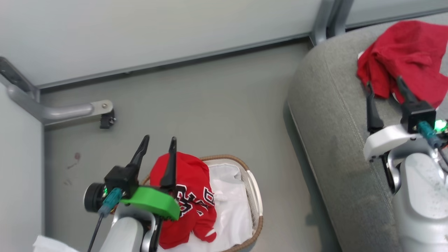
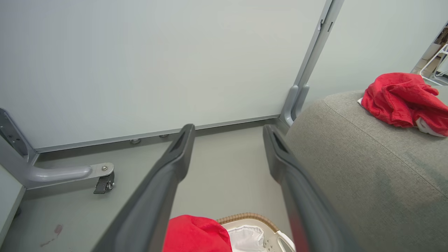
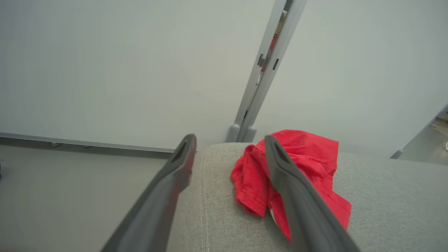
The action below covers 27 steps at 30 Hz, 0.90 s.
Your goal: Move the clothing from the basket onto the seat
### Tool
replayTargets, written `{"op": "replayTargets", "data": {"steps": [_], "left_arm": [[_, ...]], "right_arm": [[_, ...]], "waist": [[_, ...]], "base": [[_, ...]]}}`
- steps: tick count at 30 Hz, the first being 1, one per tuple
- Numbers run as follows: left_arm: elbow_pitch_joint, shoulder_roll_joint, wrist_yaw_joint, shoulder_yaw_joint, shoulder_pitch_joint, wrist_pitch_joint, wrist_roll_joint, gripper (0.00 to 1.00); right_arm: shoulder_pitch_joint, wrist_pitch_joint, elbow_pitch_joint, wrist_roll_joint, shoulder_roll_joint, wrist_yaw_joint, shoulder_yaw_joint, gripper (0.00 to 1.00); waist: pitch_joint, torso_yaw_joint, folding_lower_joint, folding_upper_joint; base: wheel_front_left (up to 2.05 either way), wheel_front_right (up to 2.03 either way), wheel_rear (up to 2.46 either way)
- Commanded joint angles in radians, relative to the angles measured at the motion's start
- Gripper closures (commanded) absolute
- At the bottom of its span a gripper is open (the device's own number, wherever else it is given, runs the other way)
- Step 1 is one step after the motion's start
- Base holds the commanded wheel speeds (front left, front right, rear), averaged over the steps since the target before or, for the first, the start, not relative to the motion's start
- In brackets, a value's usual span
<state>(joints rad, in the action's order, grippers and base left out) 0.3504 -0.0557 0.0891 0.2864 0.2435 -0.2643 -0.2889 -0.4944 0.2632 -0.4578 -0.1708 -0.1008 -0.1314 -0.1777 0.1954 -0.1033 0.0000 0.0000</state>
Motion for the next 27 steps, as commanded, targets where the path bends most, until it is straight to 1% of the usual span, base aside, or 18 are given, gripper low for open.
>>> {"op": "replayTargets", "data": {"steps": [1, 6, 9, 12, 16, 20, 27], "left_arm": [[-0.006, 0.000, -0.005, -0.021, -0.033, 0.000, 0.004, 0.00], [-0.013, 0.002, -0.014, -0.100, -0.109, 0.000, 0.010, 0.00], [-0.016, 0.003, -0.013, -0.136, -0.149, 0.000, 0.013, 0.00], [-0.014, 0.005, -0.009, -0.159, -0.192, 0.000, 0.010, 0.00], [-0.013, 0.005, -0.002, -0.168, -0.231, 0.000, 0.014, 0.00], [-0.014, 0.005, -0.001, -0.170, -0.250, 0.000, -0.001, 0.00], [-0.019, 0.005, -0.009, -0.165, -0.252, 0.000, -0.015, 0.00]], "right_arm": [[0.038, 0.002, 0.012, 0.014, 0.008, 0.001, 0.004, 0.00], [0.117, 0.002, 0.038, 0.063, 0.042, 0.001, 0.024, 0.00], [0.165, 0.002, 0.052, 0.089, 0.047, 0.001, 0.040, 0.00], [0.219, 0.002, 0.058, 0.137, 0.049, 0.001, 0.081, 0.00], [0.273, 0.002, 0.070, 0.170, 0.047, 0.001, 0.113, 0.00], [0.315, 0.002, 0.087, 0.203, 0.048, 0.001, 0.116, 0.00], [0.337, 0.002, 0.101, 0.241, 0.048, 0.001, 0.125, 0.00]], "waist": [[-0.087, 0.079, 0.0000, 0.0000], [-0.129, 0.108, 0.0000, 0.0000], [-0.149, 0.120, 0.0000, 0.0000], [-0.164, 0.126, 0.0000, 0.0000], [-0.179, 0.129, 0.0000, 0.0000], [-0.187, 0.130, 0.0000, 0.0000], [-0.196, 0.118, 0.0000, 0.0000]], "base": [[0.00, 0.00, 0.00], [0.00, 0.00, 0.00], [0.00, 0.00, 0.00], [0.00, 0.00, 0.00], [0.00, 0.00, 0.00], [0.00, 0.00, 0.00], [0.00, 0.00, 0.00]]}}
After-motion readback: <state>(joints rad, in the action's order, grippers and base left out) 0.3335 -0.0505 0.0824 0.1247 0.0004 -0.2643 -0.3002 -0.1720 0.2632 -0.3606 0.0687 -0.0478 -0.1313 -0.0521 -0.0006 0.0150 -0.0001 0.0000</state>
